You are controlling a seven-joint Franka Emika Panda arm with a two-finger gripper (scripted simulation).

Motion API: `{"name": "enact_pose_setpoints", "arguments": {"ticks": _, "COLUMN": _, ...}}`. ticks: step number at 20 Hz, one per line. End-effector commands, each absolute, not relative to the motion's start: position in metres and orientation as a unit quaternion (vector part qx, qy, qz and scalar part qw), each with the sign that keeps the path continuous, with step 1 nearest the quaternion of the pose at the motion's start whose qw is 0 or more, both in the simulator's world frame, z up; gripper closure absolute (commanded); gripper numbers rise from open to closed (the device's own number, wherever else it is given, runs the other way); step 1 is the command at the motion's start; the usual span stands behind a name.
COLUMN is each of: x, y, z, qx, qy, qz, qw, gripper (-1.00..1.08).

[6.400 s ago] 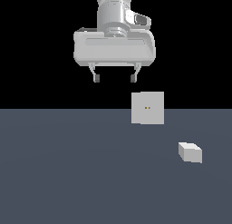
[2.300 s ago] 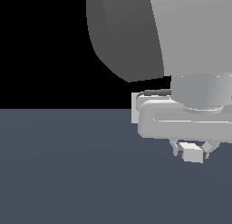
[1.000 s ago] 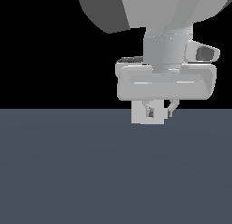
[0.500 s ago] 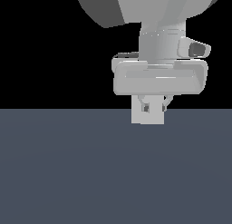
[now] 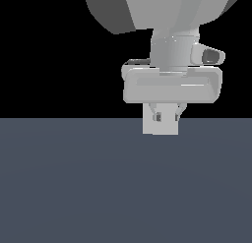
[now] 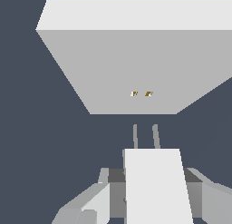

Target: Plug the charger into the wall socket.

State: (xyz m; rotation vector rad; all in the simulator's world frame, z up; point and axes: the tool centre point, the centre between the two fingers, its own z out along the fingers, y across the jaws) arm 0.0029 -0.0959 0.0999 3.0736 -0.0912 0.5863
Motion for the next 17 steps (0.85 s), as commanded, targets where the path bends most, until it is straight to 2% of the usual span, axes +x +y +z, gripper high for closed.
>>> {"name": "enact_pose_setpoints", "arguments": {"ticks": 1, "x": 0.010, "y": -0.096, "z": 0.100, "qx": 0.982, "qy": -0.029, "qz": 0.188, "qw": 0.006, "gripper": 1.08}}
{"name": "enact_pose_setpoints", "arguments": {"ticks": 9, "x": 0.038, "y": -0.098, "z": 0.100, "qx": 0.982, "qy": -0.029, "qz": 0.188, "qw": 0.006, "gripper": 1.08}}
{"name": "enact_pose_setpoints", "arguments": {"ticks": 17, "x": 0.044, "y": -0.098, "z": 0.100, "qx": 0.982, "qy": -0.029, "qz": 0.188, "qw": 0.006, "gripper": 1.08}}
